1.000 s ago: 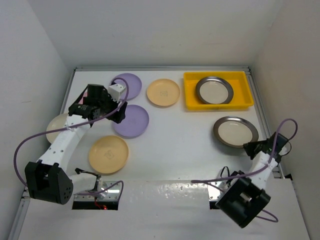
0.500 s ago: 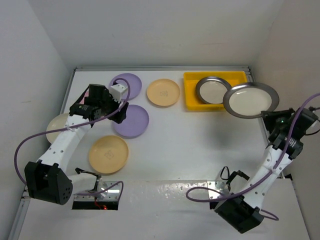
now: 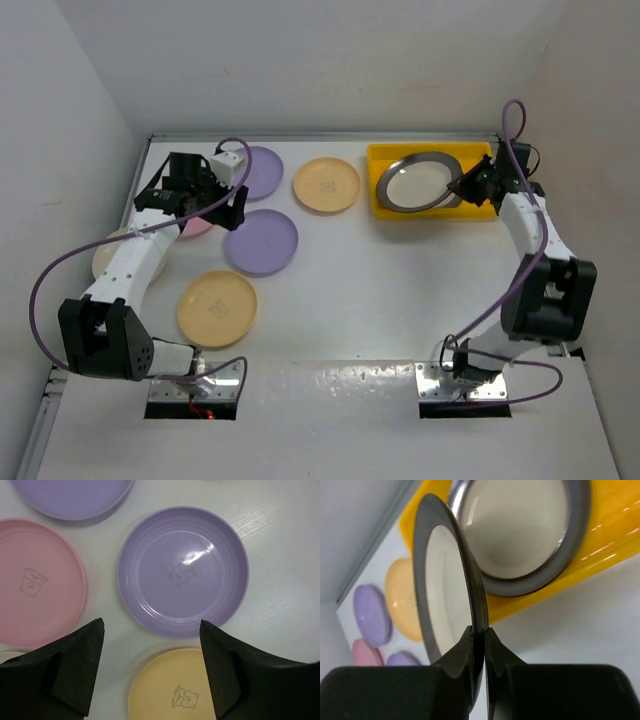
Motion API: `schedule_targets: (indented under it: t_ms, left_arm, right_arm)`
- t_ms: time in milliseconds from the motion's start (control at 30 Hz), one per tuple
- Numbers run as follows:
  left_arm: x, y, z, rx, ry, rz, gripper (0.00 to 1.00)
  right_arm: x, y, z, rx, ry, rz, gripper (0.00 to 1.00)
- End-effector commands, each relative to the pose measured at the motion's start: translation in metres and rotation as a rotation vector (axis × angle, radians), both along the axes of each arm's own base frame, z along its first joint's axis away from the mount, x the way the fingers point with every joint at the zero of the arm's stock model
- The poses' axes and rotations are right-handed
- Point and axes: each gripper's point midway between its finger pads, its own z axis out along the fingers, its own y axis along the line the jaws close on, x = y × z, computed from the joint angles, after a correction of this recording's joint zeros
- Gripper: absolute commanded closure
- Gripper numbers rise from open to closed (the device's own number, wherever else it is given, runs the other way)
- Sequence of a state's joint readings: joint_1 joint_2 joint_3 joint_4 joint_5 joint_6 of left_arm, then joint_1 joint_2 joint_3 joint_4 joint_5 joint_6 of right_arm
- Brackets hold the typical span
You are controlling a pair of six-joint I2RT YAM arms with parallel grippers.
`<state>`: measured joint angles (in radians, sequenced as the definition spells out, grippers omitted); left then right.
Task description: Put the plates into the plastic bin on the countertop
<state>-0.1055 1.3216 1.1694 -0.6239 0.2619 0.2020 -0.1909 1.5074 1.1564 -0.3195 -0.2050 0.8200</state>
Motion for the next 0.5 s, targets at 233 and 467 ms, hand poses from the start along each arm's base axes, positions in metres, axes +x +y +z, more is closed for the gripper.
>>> schedule_targets:
  t_ms: [233,467]
  left_arm:
    - [0.02,0.027,-0.009,-0.014,0.056,0.09,0.22]
    - [0.027,0.031,-0.013,-0.001,0.072,0.087,0.22]
  right_arm:
    - [0.1,-0.054,0.02,-0.027,-0.259,-0.1,1.0]
    - [0.109,-0.064,-0.043,0.041,-0.168,-0.096,0.85]
